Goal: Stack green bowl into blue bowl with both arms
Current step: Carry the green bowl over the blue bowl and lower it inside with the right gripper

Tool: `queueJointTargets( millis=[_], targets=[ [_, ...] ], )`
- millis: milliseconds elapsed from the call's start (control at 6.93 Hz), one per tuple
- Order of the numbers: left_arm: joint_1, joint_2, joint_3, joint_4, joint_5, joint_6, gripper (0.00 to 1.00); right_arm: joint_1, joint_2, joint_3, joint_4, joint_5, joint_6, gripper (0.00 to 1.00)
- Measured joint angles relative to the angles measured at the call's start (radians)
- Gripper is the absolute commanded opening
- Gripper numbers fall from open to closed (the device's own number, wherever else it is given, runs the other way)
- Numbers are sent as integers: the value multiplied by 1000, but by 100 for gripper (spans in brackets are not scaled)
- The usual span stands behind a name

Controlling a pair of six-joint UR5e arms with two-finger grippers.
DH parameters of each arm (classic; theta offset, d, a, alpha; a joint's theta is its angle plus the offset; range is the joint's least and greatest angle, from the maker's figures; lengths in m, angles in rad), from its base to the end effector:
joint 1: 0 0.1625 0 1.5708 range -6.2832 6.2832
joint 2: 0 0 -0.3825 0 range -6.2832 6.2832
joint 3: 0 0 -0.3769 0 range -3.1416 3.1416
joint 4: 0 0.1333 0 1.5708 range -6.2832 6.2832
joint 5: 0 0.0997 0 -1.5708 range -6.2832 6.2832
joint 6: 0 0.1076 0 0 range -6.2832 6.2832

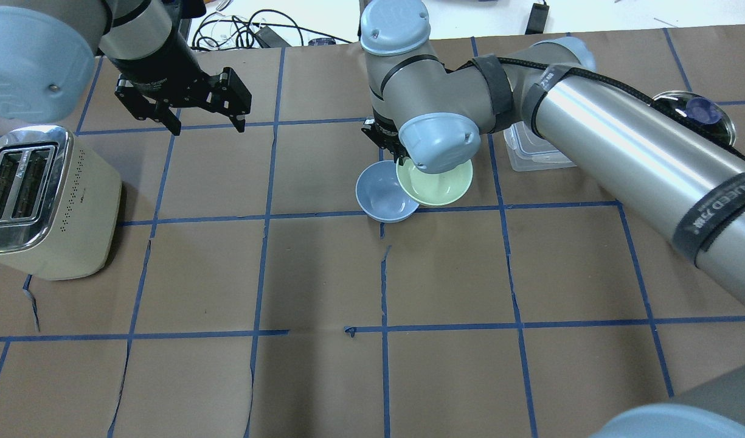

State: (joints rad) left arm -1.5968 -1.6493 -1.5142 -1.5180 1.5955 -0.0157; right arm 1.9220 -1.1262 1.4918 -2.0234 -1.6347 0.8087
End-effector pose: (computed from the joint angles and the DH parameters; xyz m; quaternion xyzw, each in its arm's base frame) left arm -0.1439 -0.5062 0.4311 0.0050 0.9998 -0.0157 0.0120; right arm 0.3338 -0.5435 0.2748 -0.2278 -0.9722 0.0538 0.0029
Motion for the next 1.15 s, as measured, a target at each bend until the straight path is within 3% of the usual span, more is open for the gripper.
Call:
queueJointTargets(
  millis=[433, 865, 1010, 1154],
  targets=[
    [0, -1, -1, -1, 1, -1, 100, 29, 90, -102, 0, 3, 46, 0],
    [0, -1, -1, -2, 3, -1, 100, 50, 139, -137, 3, 8, 78, 0],
    [0, -1, -1, -2, 3, -1, 100, 60, 145, -138, 16, 8, 100, 14],
    [0, -1, -1, -2, 3, -1, 100, 64, 148, -139, 31, 9, 111, 21]
  ],
)
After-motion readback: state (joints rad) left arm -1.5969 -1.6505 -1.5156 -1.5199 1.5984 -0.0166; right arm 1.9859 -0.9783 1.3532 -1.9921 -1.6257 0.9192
